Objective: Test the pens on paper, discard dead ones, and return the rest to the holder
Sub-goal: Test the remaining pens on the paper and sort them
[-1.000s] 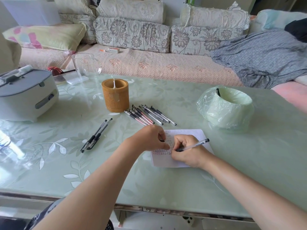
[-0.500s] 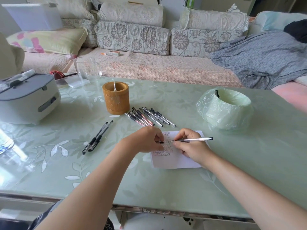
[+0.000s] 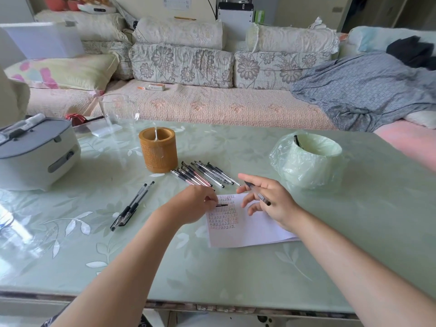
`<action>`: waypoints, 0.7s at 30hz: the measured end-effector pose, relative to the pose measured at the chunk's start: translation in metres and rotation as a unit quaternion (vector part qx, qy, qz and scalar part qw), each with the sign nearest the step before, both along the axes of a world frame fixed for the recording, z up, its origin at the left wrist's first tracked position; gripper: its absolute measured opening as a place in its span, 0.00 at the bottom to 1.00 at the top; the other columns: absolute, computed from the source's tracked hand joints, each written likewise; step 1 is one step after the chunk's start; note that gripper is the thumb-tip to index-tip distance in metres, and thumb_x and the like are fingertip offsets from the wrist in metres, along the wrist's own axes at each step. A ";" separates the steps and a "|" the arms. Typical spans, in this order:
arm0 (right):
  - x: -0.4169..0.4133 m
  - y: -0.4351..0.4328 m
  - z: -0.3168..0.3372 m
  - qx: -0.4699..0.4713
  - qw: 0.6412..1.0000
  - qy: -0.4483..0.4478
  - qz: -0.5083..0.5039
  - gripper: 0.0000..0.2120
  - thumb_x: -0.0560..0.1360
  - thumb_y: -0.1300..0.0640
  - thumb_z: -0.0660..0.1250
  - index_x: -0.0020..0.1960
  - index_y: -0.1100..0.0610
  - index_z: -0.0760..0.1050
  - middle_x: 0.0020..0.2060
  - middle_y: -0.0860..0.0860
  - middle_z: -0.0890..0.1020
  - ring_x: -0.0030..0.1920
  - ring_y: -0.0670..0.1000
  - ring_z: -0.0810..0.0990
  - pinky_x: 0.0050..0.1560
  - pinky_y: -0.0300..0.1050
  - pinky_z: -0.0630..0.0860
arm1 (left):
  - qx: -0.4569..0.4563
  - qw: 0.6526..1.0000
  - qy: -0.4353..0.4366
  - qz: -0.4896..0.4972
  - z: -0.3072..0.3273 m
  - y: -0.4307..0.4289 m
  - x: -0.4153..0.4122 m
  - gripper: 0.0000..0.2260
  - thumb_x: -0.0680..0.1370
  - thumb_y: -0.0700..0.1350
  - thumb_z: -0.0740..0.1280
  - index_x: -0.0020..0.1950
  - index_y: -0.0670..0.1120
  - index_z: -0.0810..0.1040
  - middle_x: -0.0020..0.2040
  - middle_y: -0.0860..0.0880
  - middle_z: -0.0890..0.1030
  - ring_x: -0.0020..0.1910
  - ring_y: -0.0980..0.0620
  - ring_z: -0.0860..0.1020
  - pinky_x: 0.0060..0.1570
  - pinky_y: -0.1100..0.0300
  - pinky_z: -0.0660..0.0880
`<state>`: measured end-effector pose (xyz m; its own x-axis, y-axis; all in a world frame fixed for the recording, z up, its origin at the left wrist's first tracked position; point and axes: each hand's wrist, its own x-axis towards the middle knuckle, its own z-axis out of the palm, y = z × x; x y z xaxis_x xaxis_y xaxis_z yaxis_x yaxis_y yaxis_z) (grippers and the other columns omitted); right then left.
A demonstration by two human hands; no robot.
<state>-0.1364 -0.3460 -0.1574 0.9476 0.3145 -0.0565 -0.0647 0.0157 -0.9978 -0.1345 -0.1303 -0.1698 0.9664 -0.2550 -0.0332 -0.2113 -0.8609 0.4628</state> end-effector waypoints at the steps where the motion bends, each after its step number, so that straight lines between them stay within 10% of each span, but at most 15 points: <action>1: 0.001 -0.002 0.001 0.010 1.000 0.002 0.002 0.17 0.82 0.67 0.55 0.67 0.60 0.74 0.47 0.59 0.78 0.35 0.56 0.78 0.31 0.45 0.74 | -0.009 1.000 0.001 0.006 0.001 0.000 0.000 0.07 0.79 0.44 0.64 0.53 0.50 0.81 0.46 0.52 0.80 0.44 0.52 0.76 0.44 0.60 0.73; 6: 0.008 -0.004 0.002 -0.124 0.989 -0.085 0.002 0.18 0.78 0.72 0.53 0.52 0.55 0.77 0.42 0.54 0.75 0.32 0.53 0.77 0.33 0.45 0.74 | -0.022 1.000 -0.009 0.006 0.004 0.002 0.002 0.08 0.80 0.45 0.62 0.49 0.49 0.81 0.43 0.55 0.83 0.37 0.56 0.75 0.35 0.66 0.69; 14: 0.011 -0.001 0.000 -0.450 0.861 -0.234 -0.025 0.08 0.74 0.53 0.69 0.50 0.42 0.79 0.42 0.39 0.80 0.31 0.36 0.71 0.39 0.38 0.69 | -0.031 0.999 -0.014 0.018 0.004 0.001 0.003 0.08 0.81 0.46 0.62 0.50 0.50 0.81 0.43 0.56 0.83 0.42 0.55 0.79 0.44 0.61 0.74; 21: 0.010 0.004 -0.001 -0.473 0.841 -0.263 -0.007 0.08 0.76 0.53 0.67 0.52 0.43 0.80 0.32 0.35 0.73 0.32 0.34 0.69 0.40 0.38 0.65 | -0.028 0.999 -0.012 0.015 0.004 0.000 0.003 0.08 0.80 0.46 0.62 0.50 0.50 0.81 0.42 0.56 0.82 0.43 0.56 0.79 0.45 0.60 0.75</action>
